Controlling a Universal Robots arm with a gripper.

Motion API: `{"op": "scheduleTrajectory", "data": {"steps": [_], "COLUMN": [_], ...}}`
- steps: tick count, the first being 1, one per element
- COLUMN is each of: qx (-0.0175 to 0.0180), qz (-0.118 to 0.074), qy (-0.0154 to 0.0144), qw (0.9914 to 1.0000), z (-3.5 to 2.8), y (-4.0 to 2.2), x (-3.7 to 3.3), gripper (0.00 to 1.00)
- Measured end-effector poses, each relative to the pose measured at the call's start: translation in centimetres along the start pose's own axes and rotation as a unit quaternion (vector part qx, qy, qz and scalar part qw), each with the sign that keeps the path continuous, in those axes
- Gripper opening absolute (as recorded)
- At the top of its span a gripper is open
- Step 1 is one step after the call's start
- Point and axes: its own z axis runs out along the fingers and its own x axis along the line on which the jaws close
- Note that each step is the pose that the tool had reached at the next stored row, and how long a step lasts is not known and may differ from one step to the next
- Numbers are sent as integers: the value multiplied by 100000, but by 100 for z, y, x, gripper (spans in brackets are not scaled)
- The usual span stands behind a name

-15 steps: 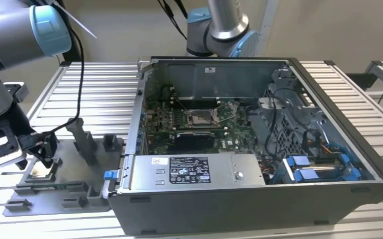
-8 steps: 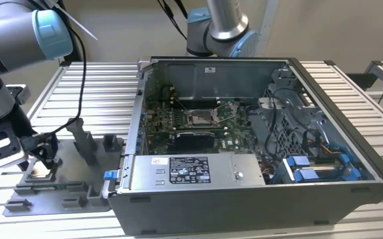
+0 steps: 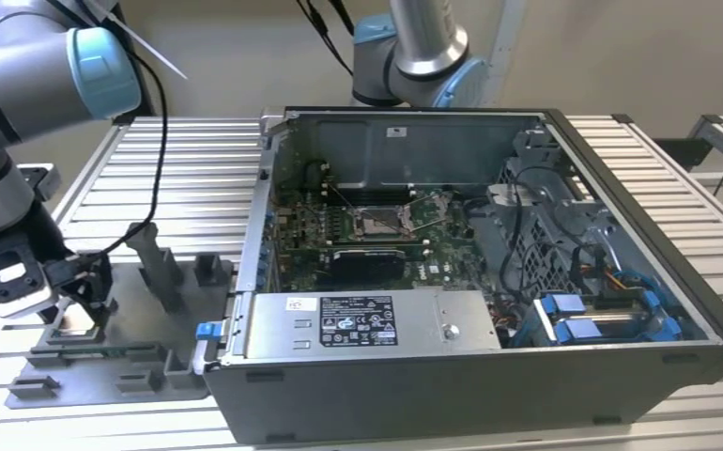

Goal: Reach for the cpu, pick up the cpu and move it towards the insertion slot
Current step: 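Pick up the cpu and move it towards the insertion slot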

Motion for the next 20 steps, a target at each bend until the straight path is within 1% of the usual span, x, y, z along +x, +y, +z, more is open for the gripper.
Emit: {"op": "scheduleTrajectory", "data": {"steps": [3,7,8,12,20], "qx": [7,6,4,7,8], "qz": [-2,2,2,1,-1], "qy": [6,1,-4,-4,-1], "qw": [100000,100000,100000,100000,100000], "z": [16,18,18,20,67], "y": [12,13,13,13,18], "x": [-1,0,0,0,1], "gripper": [0,0,100,100,100]}}
